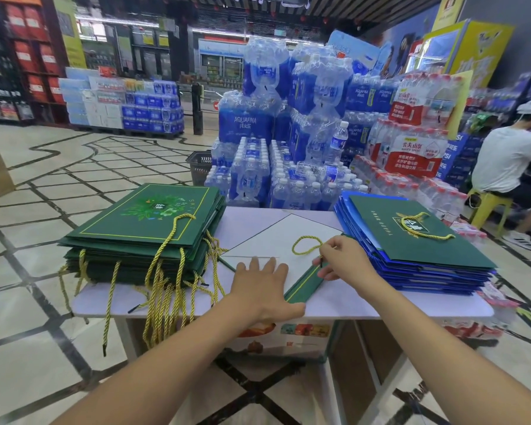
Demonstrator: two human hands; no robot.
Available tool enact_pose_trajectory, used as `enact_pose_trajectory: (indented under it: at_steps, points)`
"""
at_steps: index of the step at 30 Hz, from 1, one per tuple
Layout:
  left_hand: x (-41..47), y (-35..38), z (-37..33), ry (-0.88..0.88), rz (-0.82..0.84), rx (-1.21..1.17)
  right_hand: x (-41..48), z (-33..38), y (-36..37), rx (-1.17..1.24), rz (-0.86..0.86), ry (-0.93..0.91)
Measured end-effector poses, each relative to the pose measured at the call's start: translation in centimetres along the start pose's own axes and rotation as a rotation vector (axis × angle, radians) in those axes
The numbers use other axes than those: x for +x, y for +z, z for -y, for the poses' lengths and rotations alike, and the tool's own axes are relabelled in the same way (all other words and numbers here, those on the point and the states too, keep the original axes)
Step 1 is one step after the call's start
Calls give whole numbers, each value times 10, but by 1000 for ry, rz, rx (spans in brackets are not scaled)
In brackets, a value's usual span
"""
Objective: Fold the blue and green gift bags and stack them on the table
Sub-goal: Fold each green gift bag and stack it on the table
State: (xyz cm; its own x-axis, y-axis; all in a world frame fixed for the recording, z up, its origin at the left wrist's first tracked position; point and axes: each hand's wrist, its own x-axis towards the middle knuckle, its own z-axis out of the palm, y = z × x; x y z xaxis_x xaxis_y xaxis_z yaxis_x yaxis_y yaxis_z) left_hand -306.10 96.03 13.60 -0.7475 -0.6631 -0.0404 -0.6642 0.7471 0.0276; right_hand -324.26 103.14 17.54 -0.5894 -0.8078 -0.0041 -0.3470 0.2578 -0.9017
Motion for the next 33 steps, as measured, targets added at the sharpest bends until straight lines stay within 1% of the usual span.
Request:
enact_pose_trajectory:
  at_steps: [4,10,14,16,20,22,24,28,33]
  points:
    - [1,-6,12,74,76,-51,5,0,0,65,-20,-70]
    - [10,-11,32,106,80,-113,11,-8,-4,123,69,-136]
    - [18,-7,38,98,65,-129,14,-14,-9,132,58,-159]
    - [24,-3,40,83,44,-143,17,-19,-10,81,36,-179]
    - [31,5,38,57,-7,-181,18,-34,-1,-123,22,-255]
    - [33,9,38,50,-59,-168,15,-39,6,-177,24,-276]
    - [35,12,41,28,-77,-170,12,-44,12,-196,25,-306]
    - [41,13,55,10,-31,-87,8,-53,16,-167,15,-309]
    - [38,12,63,53,-26,-114,6,-55,15,0,-21,-321]
